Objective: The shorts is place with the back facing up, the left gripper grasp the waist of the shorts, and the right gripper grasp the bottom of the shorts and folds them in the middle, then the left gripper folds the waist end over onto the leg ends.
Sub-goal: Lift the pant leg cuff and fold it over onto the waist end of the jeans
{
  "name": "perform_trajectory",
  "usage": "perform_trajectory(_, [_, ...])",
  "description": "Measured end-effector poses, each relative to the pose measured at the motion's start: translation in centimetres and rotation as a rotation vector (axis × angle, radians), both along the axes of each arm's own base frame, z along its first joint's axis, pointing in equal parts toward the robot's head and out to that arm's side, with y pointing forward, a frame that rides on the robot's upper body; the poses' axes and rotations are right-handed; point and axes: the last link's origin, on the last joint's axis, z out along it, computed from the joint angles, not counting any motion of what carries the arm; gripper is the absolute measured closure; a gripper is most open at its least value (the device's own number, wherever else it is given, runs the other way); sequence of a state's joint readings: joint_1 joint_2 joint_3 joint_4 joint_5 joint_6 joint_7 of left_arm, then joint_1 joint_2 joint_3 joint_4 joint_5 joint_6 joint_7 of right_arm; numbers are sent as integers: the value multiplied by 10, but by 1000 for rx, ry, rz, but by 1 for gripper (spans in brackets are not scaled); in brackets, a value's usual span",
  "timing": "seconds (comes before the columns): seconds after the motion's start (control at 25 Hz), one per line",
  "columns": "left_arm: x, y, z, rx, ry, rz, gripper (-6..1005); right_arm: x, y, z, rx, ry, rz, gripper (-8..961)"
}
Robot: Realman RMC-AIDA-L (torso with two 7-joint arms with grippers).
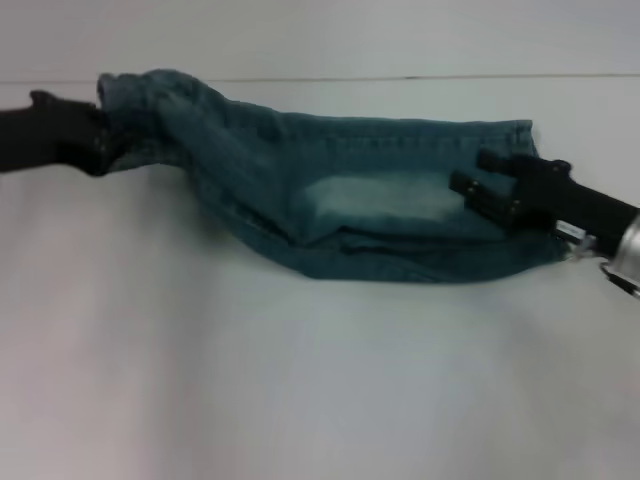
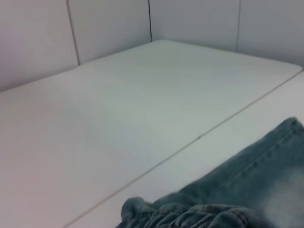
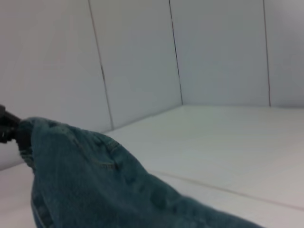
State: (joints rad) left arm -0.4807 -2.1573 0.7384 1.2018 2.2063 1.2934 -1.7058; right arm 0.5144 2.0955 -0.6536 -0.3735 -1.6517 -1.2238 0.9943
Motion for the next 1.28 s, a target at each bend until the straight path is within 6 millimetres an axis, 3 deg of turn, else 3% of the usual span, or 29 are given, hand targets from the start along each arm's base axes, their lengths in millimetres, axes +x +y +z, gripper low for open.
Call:
perform_trajectory(0.4, [74, 15, 8, -68, -30, -52, 863, -17, 24, -45, 18, -120, -33, 562])
perform_trajectory(0.72, [128, 21, 10, -108, -31, -132, 866, -33, 41, -62, 51, -165, -68, 954])
perform_trajectory(0.92, [149, 25, 10, -131, -33, -153, 866, -40, 50, -65, 54, -201, -78, 954])
perform_trajectory(1.28, [170, 21, -3, -174, 21, -176, 868, -61, 58, -80, 12, -289, -8, 955])
